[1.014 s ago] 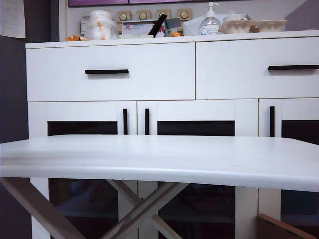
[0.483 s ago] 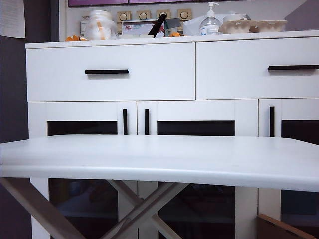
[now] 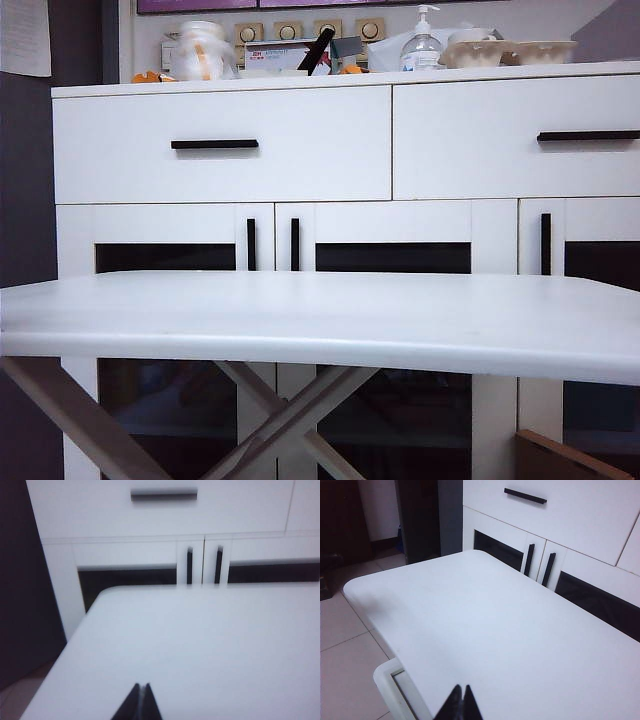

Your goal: Pick up a can of beer from the white table, open the left drawer, place the beer inside the drawer, and finally close the drawer.

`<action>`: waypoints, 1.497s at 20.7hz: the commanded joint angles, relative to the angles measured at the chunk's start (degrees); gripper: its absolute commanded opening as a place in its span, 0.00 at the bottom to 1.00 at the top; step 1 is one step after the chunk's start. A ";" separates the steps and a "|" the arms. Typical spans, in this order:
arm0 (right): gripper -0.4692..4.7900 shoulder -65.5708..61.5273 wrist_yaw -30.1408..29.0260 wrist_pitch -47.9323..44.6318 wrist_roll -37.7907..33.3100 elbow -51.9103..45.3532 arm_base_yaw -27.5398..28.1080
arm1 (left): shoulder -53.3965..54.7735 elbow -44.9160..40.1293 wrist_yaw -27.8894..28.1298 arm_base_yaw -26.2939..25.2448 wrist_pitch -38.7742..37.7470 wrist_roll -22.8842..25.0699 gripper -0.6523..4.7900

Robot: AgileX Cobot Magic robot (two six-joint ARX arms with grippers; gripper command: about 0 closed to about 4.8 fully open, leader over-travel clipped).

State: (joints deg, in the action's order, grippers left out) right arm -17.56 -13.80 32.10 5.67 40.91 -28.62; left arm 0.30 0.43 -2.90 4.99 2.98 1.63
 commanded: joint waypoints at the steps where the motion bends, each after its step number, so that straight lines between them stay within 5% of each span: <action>1: 0.09 0.00 -0.28 -0.63 -0.09 0.26 -0.07 | -0.07 0.11 7.32 -0.04 -2.40 0.04 0.11; 14: 0.09 0.00 -0.28 -0.63 -0.09 0.26 -0.04 | -0.07 0.15 5.27 -0.02 -3.30 2.75 0.11; 18: 0.09 0.00 -0.28 -0.63 -0.09 0.24 -0.04 | -0.07 0.20 5.03 -0.02 -3.34 -2.27 0.12; 31: 0.09 0.00 1.31 -2.89 0.17 -1.53 0.39 | -0.07 0.20 5.07 -0.04 -3.37 -2.47 0.12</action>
State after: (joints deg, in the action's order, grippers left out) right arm -17.54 -13.45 31.46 5.72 40.21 -28.56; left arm 0.21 0.43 2.39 4.99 -0.91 -0.93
